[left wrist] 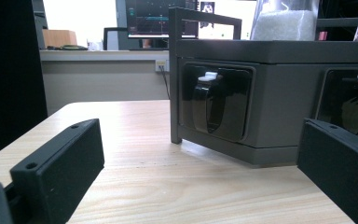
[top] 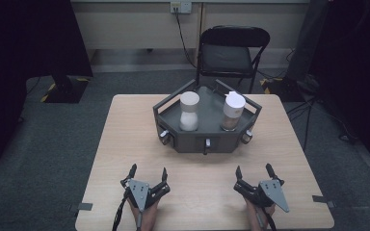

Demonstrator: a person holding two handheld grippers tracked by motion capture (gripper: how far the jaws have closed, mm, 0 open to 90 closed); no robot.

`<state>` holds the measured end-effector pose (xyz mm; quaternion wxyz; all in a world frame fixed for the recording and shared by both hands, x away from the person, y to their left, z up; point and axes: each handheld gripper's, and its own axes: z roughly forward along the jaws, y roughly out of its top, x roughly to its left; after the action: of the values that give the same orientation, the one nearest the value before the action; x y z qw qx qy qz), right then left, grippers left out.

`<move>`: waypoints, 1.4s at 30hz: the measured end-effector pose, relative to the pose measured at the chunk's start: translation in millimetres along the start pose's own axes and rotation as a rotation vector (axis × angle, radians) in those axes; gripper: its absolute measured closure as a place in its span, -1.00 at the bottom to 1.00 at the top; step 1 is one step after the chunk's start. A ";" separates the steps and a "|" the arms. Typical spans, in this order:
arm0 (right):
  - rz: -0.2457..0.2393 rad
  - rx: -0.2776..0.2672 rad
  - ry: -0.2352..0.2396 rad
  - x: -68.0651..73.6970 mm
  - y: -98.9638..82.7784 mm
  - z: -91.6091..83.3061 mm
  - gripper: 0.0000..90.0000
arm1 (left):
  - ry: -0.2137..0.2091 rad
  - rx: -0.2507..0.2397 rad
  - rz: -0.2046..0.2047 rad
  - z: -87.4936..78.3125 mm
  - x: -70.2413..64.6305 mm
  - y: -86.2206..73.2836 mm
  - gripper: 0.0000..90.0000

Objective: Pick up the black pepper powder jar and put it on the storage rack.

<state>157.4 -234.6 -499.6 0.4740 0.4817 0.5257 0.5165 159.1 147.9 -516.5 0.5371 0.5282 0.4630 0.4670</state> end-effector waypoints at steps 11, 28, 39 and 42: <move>-0.009 -0.008 -0.012 2.0 -9.1 -3.2 -1.00 | 0.000 0.000 0.000 0.0 -0.1 0.0 -0.99; -0.010 -0.036 -0.030 3.7 -16.0 -6.0 -1.00 | 0.000 -0.001 0.000 -0.1 -0.1 -0.2 -0.99; -0.010 -0.036 -0.035 4.6 -16.1 -6.1 -1.00 | 0.000 -0.001 0.000 -0.1 -0.1 -0.2 -0.98; -0.009 -0.036 -0.035 4.5 -16.1 -6.1 -1.00 | 0.000 0.000 0.000 -0.1 -0.1 -0.1 -0.98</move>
<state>150.6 -230.7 -515.6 0.4941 0.4795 0.5104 0.5152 159.0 147.8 -516.7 0.5371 0.5281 0.4630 0.4672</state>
